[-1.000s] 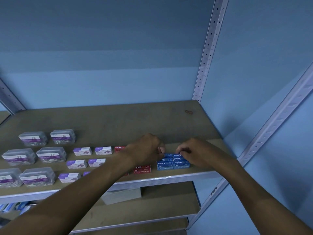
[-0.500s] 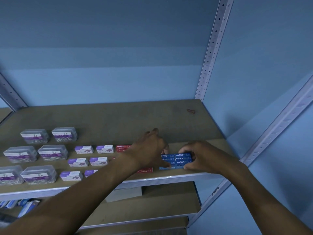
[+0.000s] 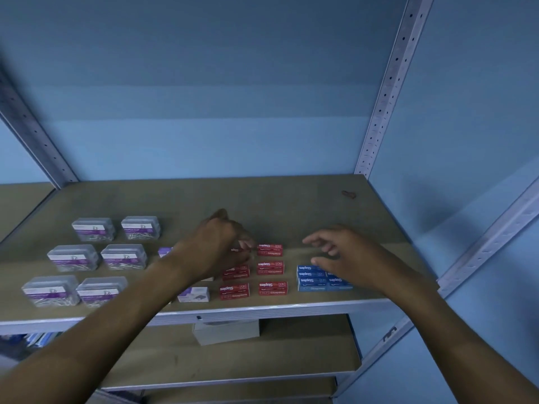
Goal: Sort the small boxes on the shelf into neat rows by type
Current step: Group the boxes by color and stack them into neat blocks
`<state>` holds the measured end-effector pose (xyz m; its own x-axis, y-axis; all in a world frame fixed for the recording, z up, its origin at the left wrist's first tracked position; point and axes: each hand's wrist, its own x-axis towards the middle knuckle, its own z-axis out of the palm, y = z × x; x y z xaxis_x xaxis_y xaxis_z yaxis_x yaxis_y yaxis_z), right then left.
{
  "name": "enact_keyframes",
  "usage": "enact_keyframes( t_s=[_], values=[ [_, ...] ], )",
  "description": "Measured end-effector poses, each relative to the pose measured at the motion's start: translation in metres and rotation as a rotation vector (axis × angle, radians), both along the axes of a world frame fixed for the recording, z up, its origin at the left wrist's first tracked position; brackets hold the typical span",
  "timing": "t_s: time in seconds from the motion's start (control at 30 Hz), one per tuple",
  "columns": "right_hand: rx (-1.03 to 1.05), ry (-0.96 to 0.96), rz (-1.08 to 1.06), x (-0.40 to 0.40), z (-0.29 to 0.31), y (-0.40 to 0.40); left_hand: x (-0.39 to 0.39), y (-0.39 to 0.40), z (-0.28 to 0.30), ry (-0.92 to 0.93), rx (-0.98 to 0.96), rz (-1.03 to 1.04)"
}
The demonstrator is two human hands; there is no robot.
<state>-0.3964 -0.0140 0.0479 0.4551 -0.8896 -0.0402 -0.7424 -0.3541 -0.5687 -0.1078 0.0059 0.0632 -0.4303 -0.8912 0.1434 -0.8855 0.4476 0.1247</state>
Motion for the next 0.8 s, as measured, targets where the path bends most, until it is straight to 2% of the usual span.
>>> enact_keyframes(
  t_s=[0.17,0.33,0.63,0.8],
  values=[
    [0.007,0.003,0.061,0.048,0.003,-0.001,0.018,0.009,-0.002,-0.019,0.031,0.044],
    [-0.013,0.089,0.124,0.077,-0.001,-0.003,0.021,0.012,-0.007,-0.083,0.048,-0.007],
    [-0.044,0.165,0.140,0.094,-0.015,-0.003,0.025,0.008,-0.034,-0.120,0.064,0.038],
    [-0.010,0.181,0.134,0.089,-0.008,0.002,0.029,0.012,-0.025,-0.050,0.101,0.018]
  ],
)
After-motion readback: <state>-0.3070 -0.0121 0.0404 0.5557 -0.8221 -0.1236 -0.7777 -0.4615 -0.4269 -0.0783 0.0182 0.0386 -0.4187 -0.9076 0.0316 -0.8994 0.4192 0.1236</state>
